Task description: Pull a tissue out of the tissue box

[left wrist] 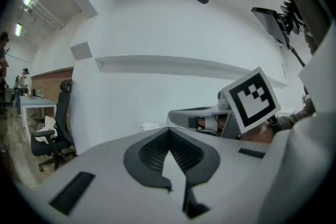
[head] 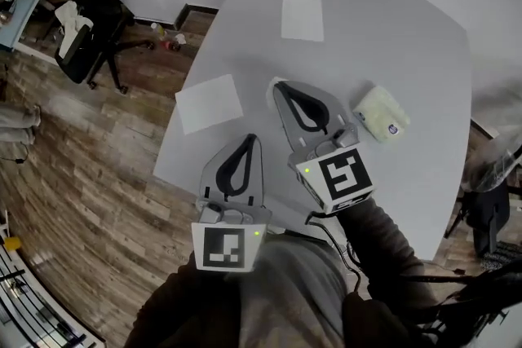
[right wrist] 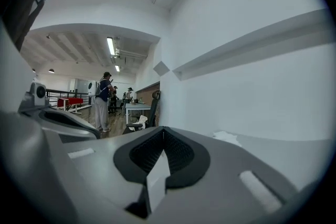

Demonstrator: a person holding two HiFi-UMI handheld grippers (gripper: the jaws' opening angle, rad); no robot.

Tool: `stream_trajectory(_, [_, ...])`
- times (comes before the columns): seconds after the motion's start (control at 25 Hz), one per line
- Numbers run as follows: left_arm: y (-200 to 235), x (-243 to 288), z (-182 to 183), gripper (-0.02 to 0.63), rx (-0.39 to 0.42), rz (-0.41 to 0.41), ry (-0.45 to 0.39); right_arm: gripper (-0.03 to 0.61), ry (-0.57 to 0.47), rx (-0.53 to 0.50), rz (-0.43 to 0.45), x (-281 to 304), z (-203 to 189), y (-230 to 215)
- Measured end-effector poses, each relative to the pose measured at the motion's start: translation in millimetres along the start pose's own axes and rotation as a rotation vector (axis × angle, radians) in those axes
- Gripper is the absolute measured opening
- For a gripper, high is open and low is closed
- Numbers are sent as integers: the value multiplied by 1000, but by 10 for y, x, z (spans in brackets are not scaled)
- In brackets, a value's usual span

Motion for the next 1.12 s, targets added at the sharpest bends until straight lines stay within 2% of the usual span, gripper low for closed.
stream_trajectory(0.24, [1378, -58, 156, -2, 15, 82, -9, 3, -18, -41, 2, 1209, 257, 366])
stream_trajectory(0.4, [1836, -80, 70, -2, -14, 100, 11, 3, 11, -77, 7, 1524, 81, 656])
stream_trajectory(0.6, [2063, -63, -80, -2, 1, 57, 33, 3, 149, -46, 34, 1616, -623, 1011])
stream_trajectory(0.84, [2095, -65, -218, -2, 29, -5, 64, 4, 238, 51, 32, 1625, -1421, 1322])
stream_trajectory(0.96, [2045, -99, -267, -2, 34, -28, 79, 37, 268, 145, 69, 1569, -1606, 1437])
stream_trajectory(1.04, [1967, -131, -274, -2, 41, -46, 71, 98, 267, 185, 96, 1482, -1622, 1505])
stream_trajectory(1.12, [1845, -191, -255, -2, 49, -68, 58, 98, 247, 200, 88, 1307, -1559, 1561])
Point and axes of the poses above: the fingertips, and each gripper's own axes: x forward along the fingers, y to its left, z out of its top, the point moved 7 cm from there along -x, backward along the fingers, and after that the axes turned 6 degrees about z, right-handed, at the moved point
